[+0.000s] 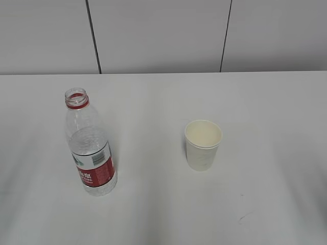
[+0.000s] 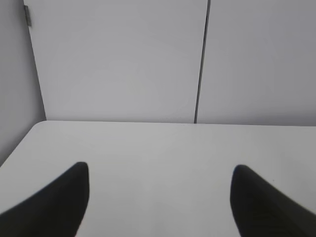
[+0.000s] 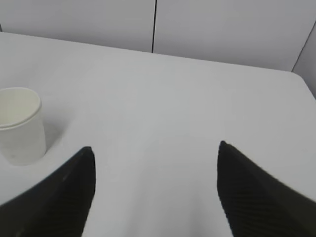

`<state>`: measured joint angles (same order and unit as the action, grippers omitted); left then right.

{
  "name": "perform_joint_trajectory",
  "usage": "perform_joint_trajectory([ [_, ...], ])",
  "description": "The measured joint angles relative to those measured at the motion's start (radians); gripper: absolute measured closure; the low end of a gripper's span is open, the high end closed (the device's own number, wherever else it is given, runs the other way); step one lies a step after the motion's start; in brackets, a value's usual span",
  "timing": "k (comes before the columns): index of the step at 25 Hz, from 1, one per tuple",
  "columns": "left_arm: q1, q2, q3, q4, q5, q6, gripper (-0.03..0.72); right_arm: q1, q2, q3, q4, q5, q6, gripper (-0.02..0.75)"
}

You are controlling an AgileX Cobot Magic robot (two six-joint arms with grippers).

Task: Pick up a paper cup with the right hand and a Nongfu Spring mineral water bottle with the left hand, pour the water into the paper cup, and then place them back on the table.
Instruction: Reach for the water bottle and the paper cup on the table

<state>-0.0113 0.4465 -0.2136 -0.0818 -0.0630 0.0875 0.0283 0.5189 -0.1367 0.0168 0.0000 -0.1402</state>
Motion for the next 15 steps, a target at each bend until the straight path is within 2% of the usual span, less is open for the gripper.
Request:
perform_joint_trajectory([
  [15,0.000,0.303,0.000,0.038,-0.195,0.000,0.161,0.000,0.346,0.000,0.000,-0.261,0.000,0.174],
])
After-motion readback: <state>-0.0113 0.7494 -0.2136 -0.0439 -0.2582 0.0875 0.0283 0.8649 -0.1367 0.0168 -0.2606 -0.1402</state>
